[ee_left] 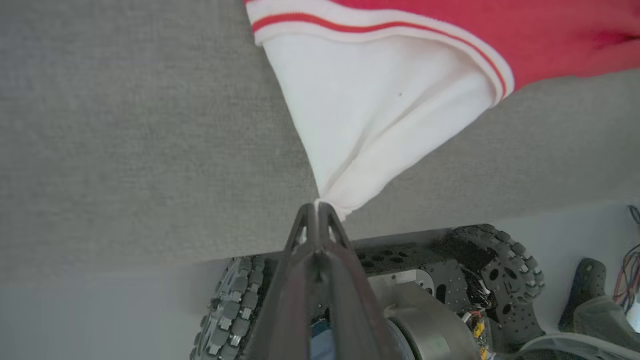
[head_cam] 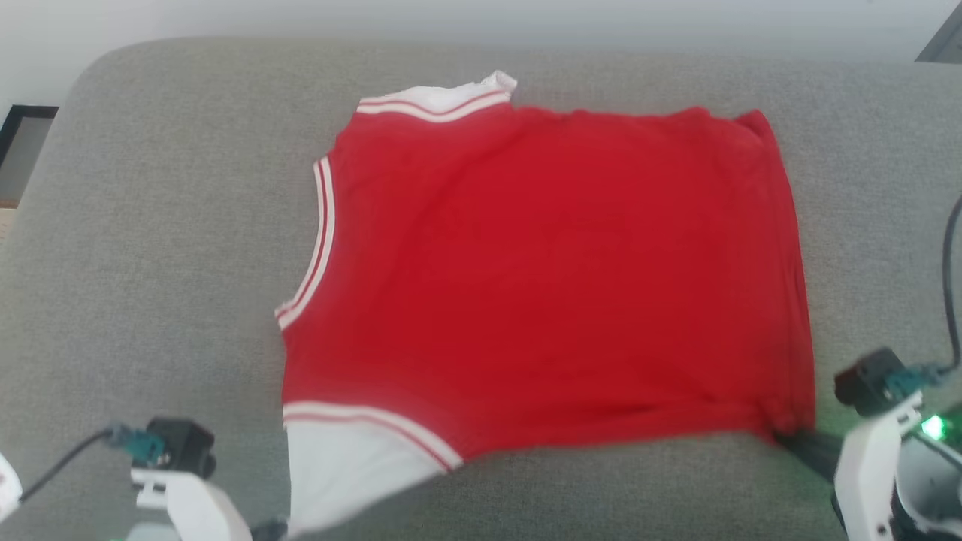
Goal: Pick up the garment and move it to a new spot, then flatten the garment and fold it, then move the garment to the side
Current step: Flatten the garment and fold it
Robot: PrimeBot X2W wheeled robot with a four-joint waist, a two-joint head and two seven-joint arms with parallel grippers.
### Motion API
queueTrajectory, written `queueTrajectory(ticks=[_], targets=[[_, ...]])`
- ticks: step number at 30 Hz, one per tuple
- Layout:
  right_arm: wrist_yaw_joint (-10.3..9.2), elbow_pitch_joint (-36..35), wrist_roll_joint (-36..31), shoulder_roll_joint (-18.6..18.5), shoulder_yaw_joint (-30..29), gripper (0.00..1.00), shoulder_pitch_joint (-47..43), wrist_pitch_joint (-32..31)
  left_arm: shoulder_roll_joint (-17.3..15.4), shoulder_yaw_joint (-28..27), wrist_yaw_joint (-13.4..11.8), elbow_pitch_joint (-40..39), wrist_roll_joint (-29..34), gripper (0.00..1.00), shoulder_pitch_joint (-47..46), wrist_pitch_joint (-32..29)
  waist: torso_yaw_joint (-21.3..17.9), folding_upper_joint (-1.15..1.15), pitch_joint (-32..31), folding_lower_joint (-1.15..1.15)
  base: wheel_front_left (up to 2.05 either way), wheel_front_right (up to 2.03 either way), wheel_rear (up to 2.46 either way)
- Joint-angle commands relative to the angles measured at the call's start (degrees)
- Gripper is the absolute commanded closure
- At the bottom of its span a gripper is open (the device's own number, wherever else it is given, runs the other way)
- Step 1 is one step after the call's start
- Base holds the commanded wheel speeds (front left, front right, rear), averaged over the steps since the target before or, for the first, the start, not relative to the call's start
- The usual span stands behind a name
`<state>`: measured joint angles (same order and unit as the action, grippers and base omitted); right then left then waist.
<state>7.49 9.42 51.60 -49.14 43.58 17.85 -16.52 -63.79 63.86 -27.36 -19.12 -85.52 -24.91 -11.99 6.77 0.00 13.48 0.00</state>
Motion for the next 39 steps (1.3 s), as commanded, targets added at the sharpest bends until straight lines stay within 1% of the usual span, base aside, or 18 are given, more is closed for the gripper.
queueTrajectory(ticks=[1,3,5,8,11,15,17,19,21,25,28,30,35,37,38,39], targets=[[0.0,-0.3,0.4,-0.4,0.7,1.0,-3.2,-1.7,-0.6,0.0,-1.0,-0.9,-0.6,1.0,1.2,0.2,-0.1,0.0,0.1,0.0,0.0,0.0,0.0],[0.0,-2.5,1.2,-1.5,-0.6,1.0,-5.8,-3.5,-1.8,0.0,-3.1,-3.1,-2.1,1.0,2.5,0.3,-0.2,0.0,0.4,0.0,0.0,0.0,0.0],[-0.02,-4.4,2.1,-2.3,-2.3,1.0,-8.2,-5.4,-3.2,0.6,-4.8,-5.3,-2.1,1.0,3.4,-0.7,-0.4,0.0,0.7,0.0,0.0,0.0,0.0],[-0.07,-6.9,1.8,-3.1,-6.0,1.0,-10.5,-6.7,-4.7,-0.5,-6.5,-8.2,-1.0,1.0,2.3,0.3,-0.7,0.0,1.3,0.0,0.0,0.0,0.0],[-0.11,-8.2,0.1,-2.2,-11.0,1.0,-11.3,-6.5,-6.5,-2.0,-7.1,-10.0,1.3,1.0,-0.2,1.4,-1.1,0.0,1.6,0.0,0.0,0.0,0.0],[-0.07,-10.5,-3.5,0.5,-16.6,1.0,-10.5,-7.4,-8.8,-4.1,-6.0,-10.6,6.4,1.0,-5.4,0.9,-2.0,0.0,2.1,0.0,0.0,0.0,0.0],[-0.05,-11.2,-5.4,2.2,-19.0,1.0,-9.3,-8.4,-9.5,-5.1,-4.4,-9.7,9.6,1.0,-8.9,-0.2,-2.7,0.0,2.4,0.0,0.0,0.0,0.0],[-0.06,-11.9,-7.7,3.8,-20.8,1.0,-7.8,-9.4,-9.0,-6.1,-2.2,-8.2,12.1,1.0,-12.6,-1.7,-3.2,0.0,2.8,0.0,0.0,0.0,0.0],[-0.05,-12.3,-9.7,5.5,-21.7,1.0,-5.9,-10.4,-8.3,-6.7,0.6,-5.7,15.3,1.0,-16.7,-3.5,-3.7,0.0,3.3,0.0,0.0,0.0,0.0],[-0.05,-11.0,-13.0,8.2,-22.0,1.0,-1.2,-12.1,-4.0,-7.0,6.7,2.0,19.2,1.0,-23.6,-6.9,-4.8,0.0,4.4,0.0,0.0,0.0,0.0],[-0.05,-8.5,-14.6,10.0,-21.1,1.0,2.6,-12.6,0.2,-6.7,10.8,9.3,20.9,1.0,-27.7,-8.9,-5.5,0.0,5.4,0.0,0.0,0.0,0.0],[-0.05,-6.6,-16.1,11.0,-20.2,1.0,5.4,-11.7,3.1,-5.8,13.4,14.2,21.5,1.0,-29.8,-10.2,-5.9,0.0,6.1,0.0,0.0,0.0,0.0],[-0.05,-1.5,-17.5,13.4,-15.8,1.0,11.1,-10.5,9.7,-4.0,18.5,26.8,21.3,1.0,-32.9,-12.7,-6.6,0.0,7.8,0.0,0.0,0.0,0.0],[-0.05,0.9,-17.2,14.0,-13.9,1.0,13.2,-10.0,12.0,-3.5,20.1,31.1,20.6,1.0,-33.3,-13.2,-6.7,0.0,8.4,0.0,0.0,0.0,0.0],[-0.05,2.2,-17.1,14.2,-12.8,1.0,14.2,-9.8,12.9,-3.0,21.1,33.3,20.7,1.0,-33.5,-13.6,-6.8,0.0,8.5,0.0,0.0,0.0,0.0],[-0.05,2.2,-17.1,14.2,-12.8,1.0,14.2,-9.8,12.9,-3.0,21.1,33.3,20.7,1.0,-33.5,-13.6,-6.8,0.0,8.5,0.0,0.0,0.0,0.0]])
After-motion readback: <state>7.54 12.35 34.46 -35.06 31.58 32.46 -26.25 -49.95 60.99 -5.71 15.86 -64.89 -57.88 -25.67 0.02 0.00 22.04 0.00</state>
